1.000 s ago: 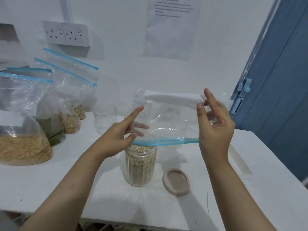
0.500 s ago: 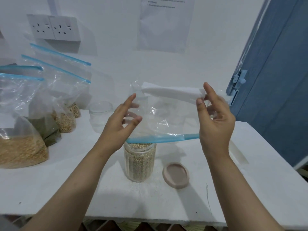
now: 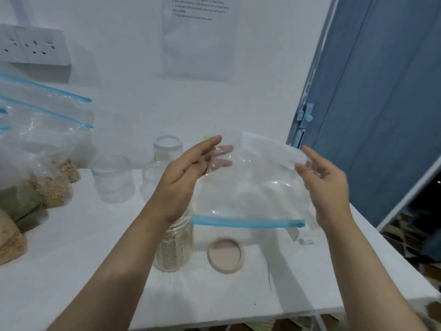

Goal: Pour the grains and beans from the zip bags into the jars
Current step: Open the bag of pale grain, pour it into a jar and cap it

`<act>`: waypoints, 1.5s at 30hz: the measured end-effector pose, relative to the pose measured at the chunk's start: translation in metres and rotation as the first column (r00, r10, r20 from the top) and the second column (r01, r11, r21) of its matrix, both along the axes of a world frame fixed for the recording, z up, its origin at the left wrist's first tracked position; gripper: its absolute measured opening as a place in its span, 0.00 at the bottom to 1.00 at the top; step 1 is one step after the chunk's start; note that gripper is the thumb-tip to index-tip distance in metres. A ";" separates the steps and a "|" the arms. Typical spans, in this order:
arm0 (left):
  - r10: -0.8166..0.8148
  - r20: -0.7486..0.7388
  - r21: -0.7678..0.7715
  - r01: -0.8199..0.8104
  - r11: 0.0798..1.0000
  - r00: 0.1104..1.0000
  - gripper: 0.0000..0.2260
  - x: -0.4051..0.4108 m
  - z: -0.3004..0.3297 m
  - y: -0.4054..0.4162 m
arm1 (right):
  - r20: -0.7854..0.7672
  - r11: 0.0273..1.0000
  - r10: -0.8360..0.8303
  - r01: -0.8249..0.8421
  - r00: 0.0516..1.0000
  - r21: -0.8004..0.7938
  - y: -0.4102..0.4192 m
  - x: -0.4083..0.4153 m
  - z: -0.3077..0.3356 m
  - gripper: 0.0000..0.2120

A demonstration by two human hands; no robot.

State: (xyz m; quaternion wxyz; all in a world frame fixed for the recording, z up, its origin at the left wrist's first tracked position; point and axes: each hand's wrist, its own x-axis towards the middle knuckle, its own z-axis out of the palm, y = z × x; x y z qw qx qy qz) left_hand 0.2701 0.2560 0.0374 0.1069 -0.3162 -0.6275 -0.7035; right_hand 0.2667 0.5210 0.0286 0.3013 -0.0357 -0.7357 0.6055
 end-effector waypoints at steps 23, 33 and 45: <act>0.619 0.373 -0.200 -0.591 0.781 0.691 0.16 -0.096 -0.006 0.121 | 0.224 0.874 0.479 -0.486 0.849 -0.028 0.129 -0.048 -0.051 0.19; 0.717 0.156 -0.546 -0.546 0.635 0.679 0.32 -0.085 -0.058 0.112 | 0.231 0.842 0.462 -0.506 0.856 0.189 0.114 -0.070 -0.070 0.41; 0.777 -0.121 -0.684 -0.619 0.386 0.618 0.34 -0.075 -0.060 0.096 | 0.807 0.717 -0.032 -0.549 0.589 0.429 0.113 -0.080 -0.120 0.46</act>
